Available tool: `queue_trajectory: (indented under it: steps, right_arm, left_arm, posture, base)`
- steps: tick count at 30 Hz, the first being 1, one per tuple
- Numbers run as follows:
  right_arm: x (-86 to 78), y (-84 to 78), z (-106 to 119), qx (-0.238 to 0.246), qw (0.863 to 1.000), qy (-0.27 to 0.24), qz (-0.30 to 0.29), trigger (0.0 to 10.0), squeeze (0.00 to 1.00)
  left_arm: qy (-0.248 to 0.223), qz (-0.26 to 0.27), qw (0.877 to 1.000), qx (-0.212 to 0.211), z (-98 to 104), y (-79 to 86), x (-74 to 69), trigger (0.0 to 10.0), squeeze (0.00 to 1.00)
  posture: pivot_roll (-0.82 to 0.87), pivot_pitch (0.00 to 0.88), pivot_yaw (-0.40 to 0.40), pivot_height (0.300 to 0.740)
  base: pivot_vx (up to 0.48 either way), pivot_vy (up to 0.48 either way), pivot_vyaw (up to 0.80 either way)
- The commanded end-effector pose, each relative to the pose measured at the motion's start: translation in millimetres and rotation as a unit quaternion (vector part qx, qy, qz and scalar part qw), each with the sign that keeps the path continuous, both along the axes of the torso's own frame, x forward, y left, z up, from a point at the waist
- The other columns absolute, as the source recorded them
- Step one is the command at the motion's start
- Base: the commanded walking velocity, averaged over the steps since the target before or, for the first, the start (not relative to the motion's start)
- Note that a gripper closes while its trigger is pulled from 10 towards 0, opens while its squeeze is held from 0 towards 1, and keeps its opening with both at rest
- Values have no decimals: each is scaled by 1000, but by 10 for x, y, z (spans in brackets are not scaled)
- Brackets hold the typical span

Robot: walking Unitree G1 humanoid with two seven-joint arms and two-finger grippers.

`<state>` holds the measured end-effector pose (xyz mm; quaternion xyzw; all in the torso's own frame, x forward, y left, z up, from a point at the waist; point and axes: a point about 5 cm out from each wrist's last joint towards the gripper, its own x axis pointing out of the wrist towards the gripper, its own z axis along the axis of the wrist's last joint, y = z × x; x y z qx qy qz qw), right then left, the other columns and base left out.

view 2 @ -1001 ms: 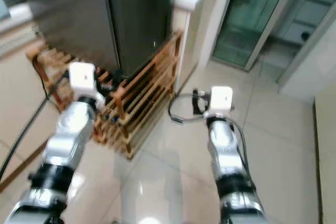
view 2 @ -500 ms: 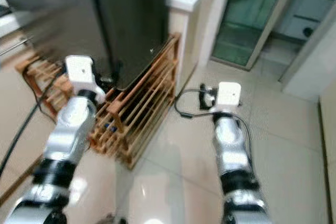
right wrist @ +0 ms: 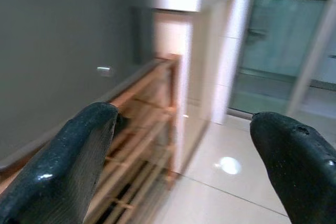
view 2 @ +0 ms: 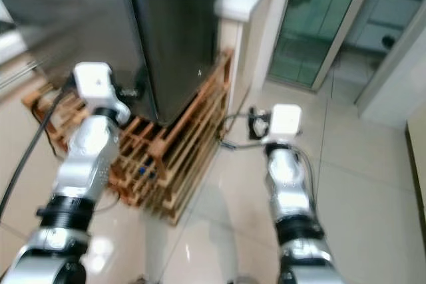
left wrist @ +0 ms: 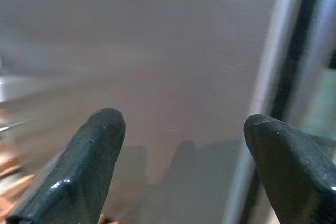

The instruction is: Restocking fridge

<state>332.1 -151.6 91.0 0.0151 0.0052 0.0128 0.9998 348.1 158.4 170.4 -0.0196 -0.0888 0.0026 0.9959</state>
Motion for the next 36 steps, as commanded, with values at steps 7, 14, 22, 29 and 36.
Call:
queue_trajectory:
  steps: [7, 14, 22, 29, 36]
  right_arm:
    - [17, -52, 47, -4, 1000, -10, -6, 10000, 114]
    - [-247, -136, 119, -3, 999, -36, -8, 10000, 118]
    - [-895, -406, 129, 0, 999, -28, -25, 10000, 114]
    - [-683, -277, 290, -8, 999, -49, -9, 10000, 122]
    - [-548, -243, 342, -8, 998, -54, -10, 10000, 118]
  left_arm:
    - [39, -56, 997, 40, -32, -348, 162, 10000, 0]
    - [23, -74, 996, 42, -144, 0, -153, 10000, 0]
    - [23, 18, 997, 73, -358, 458, -1024, 10000, 0]
    - [-32, -57, 998, 4, 24, -3, -696, 10000, 0]
    - [-35, -53, 998, -24, 95, -6, -592, 10000, 0]
  posture:
    - [-71, 0, 17, 740]
    - [-74, 0, 34, 740]
    - [-54, 0, 6, 740]
    - [-73, 0, 12, 740]
    - [-82, 0, 18, 740]
  base:
    - [0, 0, 0]
    - [0, 0, 0]
    - [0, 0, 0]
    - [315, 0, 0]
    - [462, 0, 0]
